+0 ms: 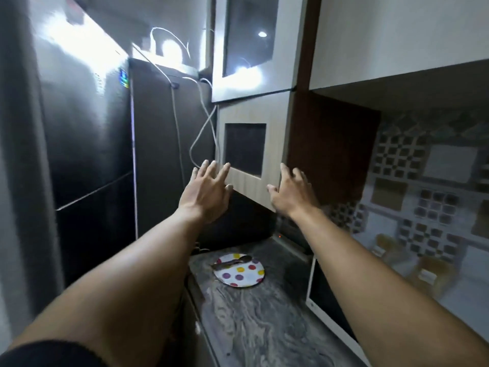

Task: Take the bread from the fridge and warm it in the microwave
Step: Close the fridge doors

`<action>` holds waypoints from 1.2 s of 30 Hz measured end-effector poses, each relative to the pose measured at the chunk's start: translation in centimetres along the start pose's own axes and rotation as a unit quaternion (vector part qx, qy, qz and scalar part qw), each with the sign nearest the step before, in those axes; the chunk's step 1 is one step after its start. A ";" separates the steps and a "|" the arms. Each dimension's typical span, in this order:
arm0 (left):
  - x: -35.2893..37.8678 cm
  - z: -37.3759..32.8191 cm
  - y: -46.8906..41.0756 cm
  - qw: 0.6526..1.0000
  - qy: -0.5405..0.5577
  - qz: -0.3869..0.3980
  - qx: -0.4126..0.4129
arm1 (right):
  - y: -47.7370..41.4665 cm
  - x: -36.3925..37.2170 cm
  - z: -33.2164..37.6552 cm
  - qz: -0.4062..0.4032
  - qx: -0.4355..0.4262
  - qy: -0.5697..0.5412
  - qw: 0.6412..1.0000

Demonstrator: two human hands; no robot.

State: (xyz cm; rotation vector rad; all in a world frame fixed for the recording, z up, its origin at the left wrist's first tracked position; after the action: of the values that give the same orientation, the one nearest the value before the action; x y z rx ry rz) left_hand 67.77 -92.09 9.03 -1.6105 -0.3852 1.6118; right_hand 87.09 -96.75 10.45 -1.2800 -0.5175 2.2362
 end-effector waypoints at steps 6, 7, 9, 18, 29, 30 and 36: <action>-1.1 9.9 2.1 0.995 -0.072 0.020 -0.061 | -0.9 6.3 9.3 0.046 -0.070 -0.076 0.994; -1.4 11.7 2.7 0.994 -0.085 0.021 -0.071 | -1.0 7.4 10.9 0.050 -0.081 -0.086 0.992; -1.9 14.2 3.6 0.990 -0.107 0.023 -0.084 | -1.2 9.2 13.2 0.060 -0.096 -0.110 0.987; -4.3 25.1 6.8 0.957 -0.246 -0.011 -0.155 | -1.9 18.0 22.6 0.145 -0.161 -0.191 0.957; -4.9 30.5 5.4 0.921 -0.319 -0.085 -0.205 | -5.7 26.6 33.0 0.224 -0.265 -0.221 0.911; -5.0 30.7 5.5 0.918 -0.325 -0.094 -0.206 | -6.1 27.2 33.9 0.230 -0.274 -0.223 0.907; -4.9 32.8 5.8 0.886 -0.385 -0.094 -0.241 | -7.1 31.2 37.9 0.248 -0.334 -0.247 0.875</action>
State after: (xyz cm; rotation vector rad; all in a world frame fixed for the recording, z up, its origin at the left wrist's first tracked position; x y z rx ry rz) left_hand 34.45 -88.72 12.92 -1.1197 -1.4062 2.0524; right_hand 42.41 -75.30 11.53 -1.2197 -1.3881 2.9918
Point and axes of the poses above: each hand's wrist, its own y-axis away from the middle knuckle, its own x-axis out of the palm, z = x × y, the point moved 9 cm from there along -y, towards the middle knuckle, and after that the axes turned 15 degrees about -y, right-handed, at the moved point
